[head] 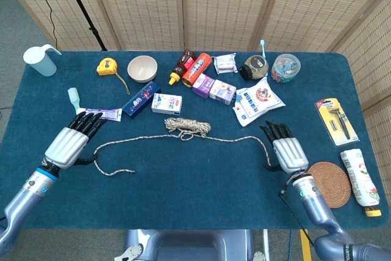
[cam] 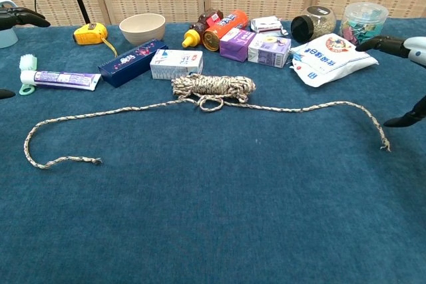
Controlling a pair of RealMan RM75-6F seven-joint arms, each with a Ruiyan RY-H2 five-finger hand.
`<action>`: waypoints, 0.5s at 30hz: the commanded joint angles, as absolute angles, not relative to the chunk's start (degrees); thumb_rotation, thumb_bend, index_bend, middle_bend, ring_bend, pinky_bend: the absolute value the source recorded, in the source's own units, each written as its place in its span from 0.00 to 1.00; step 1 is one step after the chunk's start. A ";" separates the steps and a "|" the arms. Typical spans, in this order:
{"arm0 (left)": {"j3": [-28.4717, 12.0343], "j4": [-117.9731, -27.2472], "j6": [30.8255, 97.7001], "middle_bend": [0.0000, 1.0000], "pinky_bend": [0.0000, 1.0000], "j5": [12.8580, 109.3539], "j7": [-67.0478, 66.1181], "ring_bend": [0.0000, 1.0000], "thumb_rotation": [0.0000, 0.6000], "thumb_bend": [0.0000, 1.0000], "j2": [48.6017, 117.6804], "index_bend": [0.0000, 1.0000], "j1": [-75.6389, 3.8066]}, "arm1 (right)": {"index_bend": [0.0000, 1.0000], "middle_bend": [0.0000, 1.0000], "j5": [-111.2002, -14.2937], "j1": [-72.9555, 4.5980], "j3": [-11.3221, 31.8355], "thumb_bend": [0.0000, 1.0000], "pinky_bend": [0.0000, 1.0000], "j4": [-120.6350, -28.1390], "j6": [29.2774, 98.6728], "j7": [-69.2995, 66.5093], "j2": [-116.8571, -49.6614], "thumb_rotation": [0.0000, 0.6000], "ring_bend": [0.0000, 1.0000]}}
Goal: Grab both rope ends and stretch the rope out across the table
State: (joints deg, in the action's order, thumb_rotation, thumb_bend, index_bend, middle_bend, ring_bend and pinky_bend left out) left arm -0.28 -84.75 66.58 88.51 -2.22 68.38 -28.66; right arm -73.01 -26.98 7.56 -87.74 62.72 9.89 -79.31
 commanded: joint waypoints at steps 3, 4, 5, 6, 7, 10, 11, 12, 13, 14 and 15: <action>0.15 -88.50 67.73 0.00 0.00 85.52 -3.77 0.00 0.89 0.21 65.50 0.00 -26.03 | 0.03 0.00 -73.64 -25.68 8.66 0.12 0.00 -87.33 66.49 8.98 -78.58 1.00 0.00; 0.31 -89.83 67.93 0.00 0.00 84.73 -3.81 0.00 0.91 0.21 64.58 0.00 -25.33 | 0.08 0.02 -74.00 -25.28 8.85 0.12 0.00 -86.88 67.59 8.46 -78.69 1.00 0.00; 0.41 -90.48 68.36 0.00 0.00 84.34 -3.94 0.00 0.92 0.21 64.06 0.00 -24.77 | 0.14 0.05 -74.29 -24.97 8.96 0.12 0.00 -86.42 68.39 7.97 -78.81 1.00 0.02; 0.47 -90.79 68.66 0.00 0.00 84.23 -4.10 0.00 0.93 0.22 63.82 0.01 -24.46 | 0.18 0.08 -74.55 -24.81 8.97 0.12 0.01 -86.11 68.81 7.62 -78.91 1.00 0.04; 0.54 -91.11 69.22 0.00 0.00 83.97 -4.34 0.00 0.94 0.22 63.51 0.02 -23.89 | 0.24 0.12 -74.82 -24.53 9.04 0.12 0.02 -85.62 69.47 7.08 -79.02 1.00 0.07; 1.00 -92.02 71.52 0.00 0.00 83.54 -4.71 0.00 0.96 0.21 62.70 0.08 -21.75 | 0.33 0.18 -74.94 -23.62 9.04 0.12 0.04 -85.04 70.53 5.47 -78.81 1.00 0.13; 1.35 -92.41 73.00 0.00 0.00 83.35 -4.34 0.00 0.96 0.21 62.24 0.09 -20.42 | 0.35 0.20 -74.95 -23.07 8.96 0.12 0.04 -85.11 71.11 4.97 -78.44 1.00 0.14; 1.60 -92.63 74.01 0.00 0.00 83.52 -4.10 0.00 0.96 0.21 62.01 0.11 -19.58 | 0.36 0.20 -75.11 -22.67 8.76 0.12 0.04 -85.20 71.48 4.79 -78.13 1.00 0.15; 1.91 -92.67 74.99 0.01 0.00 83.80 -3.85 0.00 0.96 0.21 61.83 0.14 -18.74 | 0.37 0.21 -75.21 -22.23 8.58 0.12 0.04 -85.31 71.94 4.65 -77.87 1.00 0.15; 2.22 -92.52 75.87 0.01 0.00 84.20 -3.68 0.00 0.96 0.21 61.75 0.15 -18.00 | 0.37 0.22 -75.13 -21.81 8.41 0.12 0.04 -85.46 72.24 4.57 -77.69 1.00 0.15; 2.47 -92.37 76.46 0.01 0.00 84.52 -3.59 0.00 0.96 0.21 61.69 0.16 -17.50 | 0.36 0.22 -74.95 -21.49 8.29 0.12 0.04 -85.64 72.40 4.58 -77.52 1.00 0.15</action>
State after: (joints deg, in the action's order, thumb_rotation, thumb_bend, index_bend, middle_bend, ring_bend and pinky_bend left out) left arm 1.72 -92.20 74.91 83.99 -4.00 62.21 -18.95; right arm -75.01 -21.84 8.50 -85.45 72.13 4.75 -77.80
